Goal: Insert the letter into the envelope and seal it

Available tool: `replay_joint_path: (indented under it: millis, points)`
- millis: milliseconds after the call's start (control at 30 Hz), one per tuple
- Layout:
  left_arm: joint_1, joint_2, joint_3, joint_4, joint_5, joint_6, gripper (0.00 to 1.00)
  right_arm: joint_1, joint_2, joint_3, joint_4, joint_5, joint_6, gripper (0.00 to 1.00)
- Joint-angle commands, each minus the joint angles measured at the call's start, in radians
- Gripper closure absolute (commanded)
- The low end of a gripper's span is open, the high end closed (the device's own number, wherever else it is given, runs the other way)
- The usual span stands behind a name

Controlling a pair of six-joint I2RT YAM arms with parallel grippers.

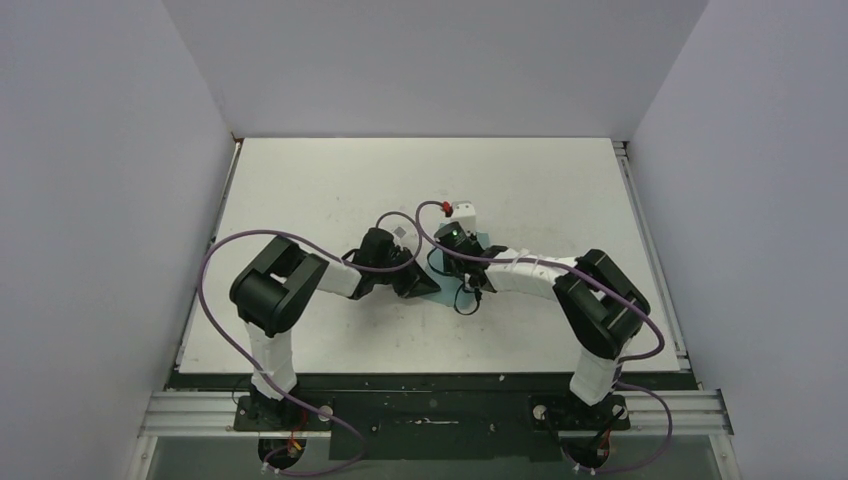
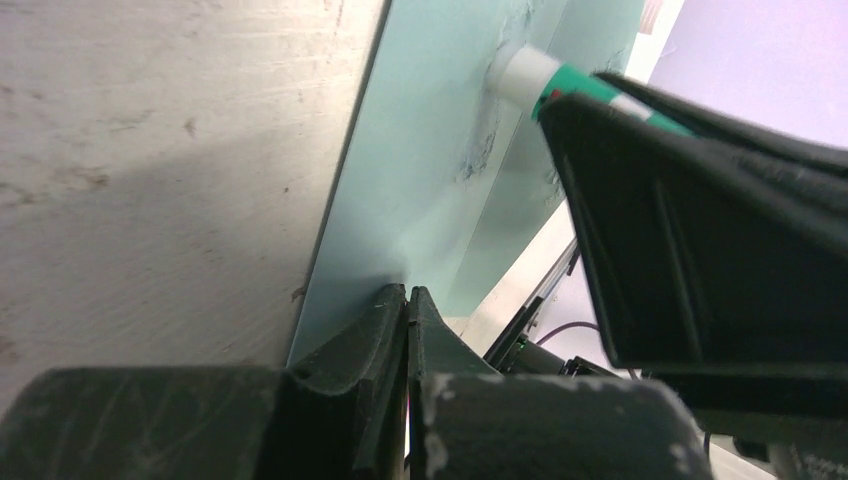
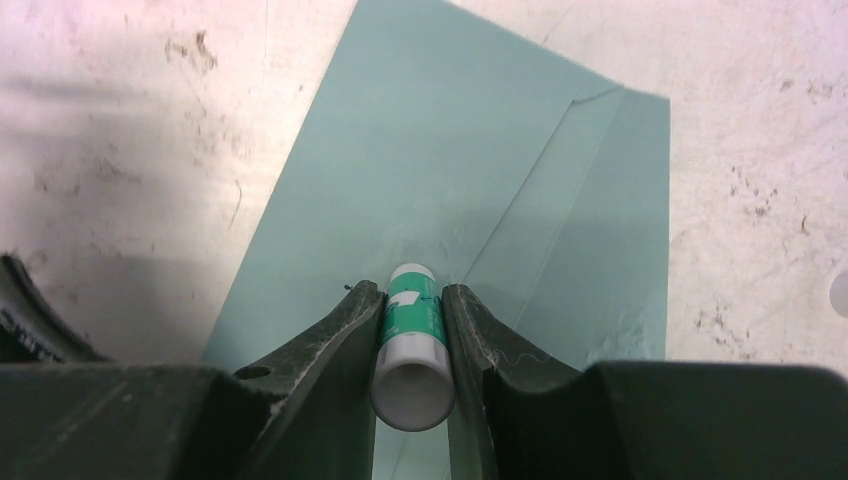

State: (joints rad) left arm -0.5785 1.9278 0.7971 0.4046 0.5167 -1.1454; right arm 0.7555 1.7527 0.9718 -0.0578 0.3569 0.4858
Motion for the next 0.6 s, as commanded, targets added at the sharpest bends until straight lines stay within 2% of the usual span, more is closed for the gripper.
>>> replay_joint_path:
  millis: [0,167,400,567]
  points:
    - [0.027,0.046,-0.070,-0.123,-0.056,0.026,1.00,-0.049,0.070,0.055,-0.004,0.027,0.016,0.95]
    - [0.029,0.060,-0.075,-0.065,-0.051,-0.024,1.00,-0.026,0.053,0.077,-0.085,-0.020,0.010,0.95]
    - [0.029,0.078,-0.063,-0.040,-0.067,-0.064,1.00,0.034,-0.020,0.041,-0.197,-0.182,-0.007,0.95]
    - [0.031,0.073,-0.074,-0.034,-0.078,-0.078,1.00,0.008,-0.042,0.028,-0.252,-0.184,-0.008,0.95]
